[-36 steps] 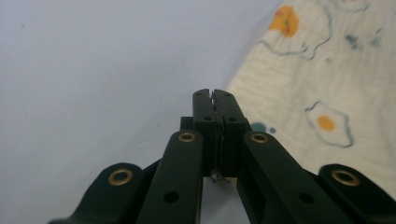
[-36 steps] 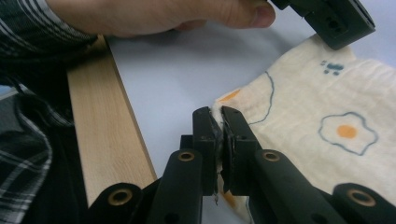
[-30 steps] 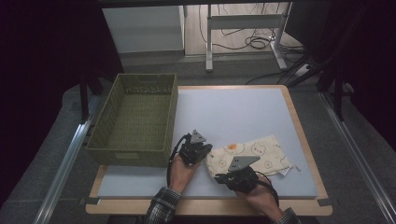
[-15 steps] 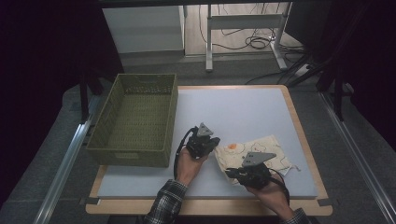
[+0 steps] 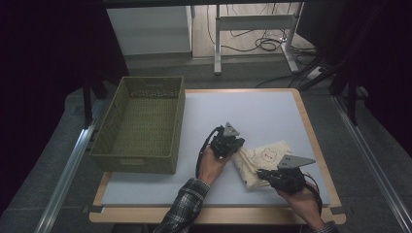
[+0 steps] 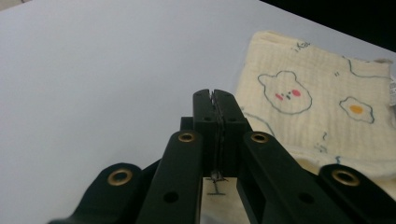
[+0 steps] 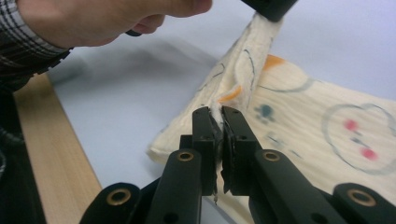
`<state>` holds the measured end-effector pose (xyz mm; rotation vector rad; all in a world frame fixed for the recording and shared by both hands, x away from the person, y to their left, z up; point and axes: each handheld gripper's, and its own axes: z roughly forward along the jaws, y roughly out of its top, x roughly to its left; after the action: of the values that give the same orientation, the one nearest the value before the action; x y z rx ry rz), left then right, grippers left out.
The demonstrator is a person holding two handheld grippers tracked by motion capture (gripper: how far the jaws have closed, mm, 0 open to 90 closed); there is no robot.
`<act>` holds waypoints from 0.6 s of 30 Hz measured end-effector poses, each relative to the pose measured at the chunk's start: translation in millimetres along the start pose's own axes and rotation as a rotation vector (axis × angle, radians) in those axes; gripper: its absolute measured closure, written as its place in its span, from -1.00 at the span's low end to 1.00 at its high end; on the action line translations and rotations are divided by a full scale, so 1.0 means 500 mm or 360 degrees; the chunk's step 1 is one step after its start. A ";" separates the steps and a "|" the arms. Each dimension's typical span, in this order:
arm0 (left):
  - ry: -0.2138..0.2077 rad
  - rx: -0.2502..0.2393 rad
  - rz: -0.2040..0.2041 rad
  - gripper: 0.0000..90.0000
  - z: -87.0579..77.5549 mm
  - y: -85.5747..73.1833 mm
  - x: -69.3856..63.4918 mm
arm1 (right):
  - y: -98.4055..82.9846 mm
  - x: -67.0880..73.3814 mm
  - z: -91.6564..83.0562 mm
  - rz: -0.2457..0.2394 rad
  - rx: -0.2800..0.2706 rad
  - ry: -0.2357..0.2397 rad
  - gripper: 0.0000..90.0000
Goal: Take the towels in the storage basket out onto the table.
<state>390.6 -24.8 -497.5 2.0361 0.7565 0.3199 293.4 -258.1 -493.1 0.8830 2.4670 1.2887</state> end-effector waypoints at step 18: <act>-0.0049 -0.0021 0.0111 0.98 0.105 0.087 -0.054 | -0.049 -0.073 -0.070 0.0133 -0.0027 -0.0161 0.88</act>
<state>412.4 -94.5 -488.7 2.0538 0.6636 0.3317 296.6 -314.2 -494.7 1.0305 2.3615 1.2563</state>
